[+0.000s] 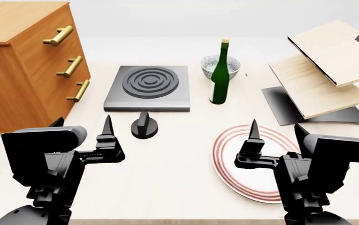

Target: Turn on the stove.

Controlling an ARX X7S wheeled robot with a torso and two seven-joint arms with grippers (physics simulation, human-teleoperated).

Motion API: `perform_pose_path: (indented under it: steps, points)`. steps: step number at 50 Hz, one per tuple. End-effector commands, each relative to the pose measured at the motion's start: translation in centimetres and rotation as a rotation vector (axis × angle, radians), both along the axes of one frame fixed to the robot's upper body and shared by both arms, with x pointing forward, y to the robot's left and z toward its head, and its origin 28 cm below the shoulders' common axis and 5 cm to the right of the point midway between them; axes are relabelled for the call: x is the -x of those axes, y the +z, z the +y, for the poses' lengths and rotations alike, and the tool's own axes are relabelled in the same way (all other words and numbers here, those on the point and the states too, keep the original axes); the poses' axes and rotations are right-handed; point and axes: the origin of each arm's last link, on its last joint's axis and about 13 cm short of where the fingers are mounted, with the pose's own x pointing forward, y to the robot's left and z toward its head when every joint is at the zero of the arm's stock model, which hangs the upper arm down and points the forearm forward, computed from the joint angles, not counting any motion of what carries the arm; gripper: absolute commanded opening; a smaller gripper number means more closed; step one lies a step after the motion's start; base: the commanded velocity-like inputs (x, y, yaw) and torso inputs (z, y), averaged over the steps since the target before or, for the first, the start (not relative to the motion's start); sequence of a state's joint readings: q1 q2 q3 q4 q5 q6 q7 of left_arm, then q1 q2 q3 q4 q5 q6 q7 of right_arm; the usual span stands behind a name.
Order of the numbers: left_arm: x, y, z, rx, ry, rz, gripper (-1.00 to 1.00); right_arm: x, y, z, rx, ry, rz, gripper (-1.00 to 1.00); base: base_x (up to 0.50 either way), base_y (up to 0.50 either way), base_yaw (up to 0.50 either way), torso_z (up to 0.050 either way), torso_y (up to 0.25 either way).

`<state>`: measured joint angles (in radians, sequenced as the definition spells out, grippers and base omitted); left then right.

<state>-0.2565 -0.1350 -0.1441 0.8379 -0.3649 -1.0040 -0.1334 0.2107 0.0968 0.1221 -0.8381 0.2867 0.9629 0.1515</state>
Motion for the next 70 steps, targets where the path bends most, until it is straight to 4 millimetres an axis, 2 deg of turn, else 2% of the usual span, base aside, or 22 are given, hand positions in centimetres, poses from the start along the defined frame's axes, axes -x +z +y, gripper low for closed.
perform_pose_path:
  steps: [1, 18, 29, 32, 36, 37, 41, 46, 49, 56, 70]
  points:
    - [0.0, 0.0, 0.1, 0.001, 0.002, 0.002, 1.0, 0.2, 0.1, 0.1, -0.007, 0.015, -0.006, 1.0, 0.5, 0.0, 0.0, 0.0, 0.0]
    - [-0.3, -0.6, 0.2, 0.001, 0.003, -0.002, 1.0, 0.0, -0.5, 0.2, 0.037, -0.013, 0.015, 1.0, 0.38, 0.0, 0.0, 0.0, 0.001]
    - [-3.1, -3.1, 1.4, -0.097, 0.074, -0.034, 1.0, 0.3, -0.8, -0.3, 0.037, -0.032, -0.014, 1.0, 0.0, 0.0, 0.0, 0.0, 0.0]
    - [-4.3, -3.9, 2.2, -0.105, 0.143, -0.032, 1.0, 0.6, -0.5, -0.4, 0.041, -0.03, -0.02, 1.0, 0.0, 0.0, 0.0, 0.0, 0.0]
    - [-6.0, -6.7, 3.2, -0.168, 0.215, -0.021, 1.0, 0.7, -0.3, -0.3, 0.043, -0.023, -0.022, 1.0, 0.0, 0.0, 0.0, 0.0, 0.0]
    - [-6.6, -8.3, 3.4, -0.229, 0.225, -0.035, 1.0, 0.7, -0.5, -0.3, 0.043, -0.022, -0.016, 1.0, 0.0, 0.0, 0.0, 0.0, 0.0]
    - [-7.8, -11.4, 4.0, -0.272, 0.239, -0.015, 1.0, 0.8, -0.2, -0.2, 0.044, -0.016, -0.023, 1.0, 0.0, 0.0, 0.0, 0.0, 0.0]
    - [-9.1, -14.1, 5.1, -0.317, 0.24, 0.028, 1.0, 0.8, -0.3, 0.0, 0.041, 0.001, -0.013, 1.0, 0.0, 0.0, 0.0, 0.0, 0.0]
    - [-9.4, -15.1, 5.5, -0.317, 0.256, 0.049, 1.0, 0.9, -0.4, 0.1, 0.045, 0.007, -0.017, 1.0, 0.0, 0.0, 0.0, 0.0, 0.0]
    - [-9.3, -17.1, 4.6, -0.319, 0.242, 0.068, 1.0, 0.8, -0.6, 0.1, 0.043, 0.01, -0.01, 1.0, 0.0, 0.0, 0.0, 0.0, 0.0]
    - [-9.5, -18.7, 2.7, -0.296, 0.206, 0.093, 1.0, 0.9, -0.8, 0.1, 0.04, 0.012, -0.004, 1.0, 0.0, 0.0, 0.0, 0.0, 0.0]
